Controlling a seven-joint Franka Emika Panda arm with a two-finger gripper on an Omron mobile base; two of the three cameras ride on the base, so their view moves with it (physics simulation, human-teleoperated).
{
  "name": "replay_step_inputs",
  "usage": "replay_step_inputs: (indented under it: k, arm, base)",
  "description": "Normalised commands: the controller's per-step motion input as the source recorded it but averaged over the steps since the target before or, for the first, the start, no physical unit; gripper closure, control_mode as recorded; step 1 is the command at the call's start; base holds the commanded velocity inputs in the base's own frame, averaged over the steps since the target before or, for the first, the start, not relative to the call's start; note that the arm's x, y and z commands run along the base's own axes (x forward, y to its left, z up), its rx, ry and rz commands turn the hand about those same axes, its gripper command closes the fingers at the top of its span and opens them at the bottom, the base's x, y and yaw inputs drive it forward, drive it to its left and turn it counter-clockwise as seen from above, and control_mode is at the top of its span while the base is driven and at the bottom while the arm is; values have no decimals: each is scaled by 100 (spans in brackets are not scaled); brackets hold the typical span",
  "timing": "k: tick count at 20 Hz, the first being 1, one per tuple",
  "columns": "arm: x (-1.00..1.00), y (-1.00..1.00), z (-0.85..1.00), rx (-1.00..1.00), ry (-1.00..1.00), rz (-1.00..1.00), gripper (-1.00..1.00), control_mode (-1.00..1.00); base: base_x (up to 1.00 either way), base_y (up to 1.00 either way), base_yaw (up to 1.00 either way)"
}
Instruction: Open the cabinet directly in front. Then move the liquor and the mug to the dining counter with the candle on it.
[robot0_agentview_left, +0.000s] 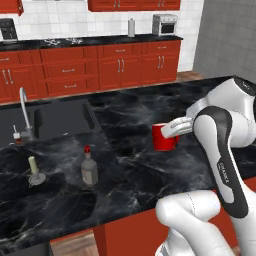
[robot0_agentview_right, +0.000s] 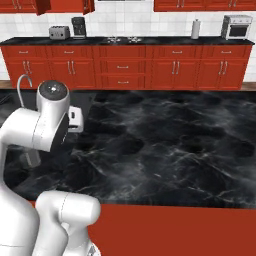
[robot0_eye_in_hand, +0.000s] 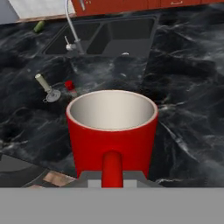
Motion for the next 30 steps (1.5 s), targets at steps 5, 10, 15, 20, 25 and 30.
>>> replay_step_inputs:
  k: [5,10,15,20,25,30]
  arm:
    - [21,1,-44,-4,1,8,100,-100]
    - [68,22,-46,-9,-1,0,100,-100]
    - [97,41,-45,-9,-3,0,100,-100]
    - [99,29,-57,-2,-5,0,100,-100]
    - [43,6,-46,0,-11,0,100,-100]
    - [0,0,-19,1,-22,3,100,-100]
  base:
    - [0,0,0]
    - [0,0,0]
    - [0,0,0]
    - [0,0,0]
    - [0,0,0]
    - [0,0,0]
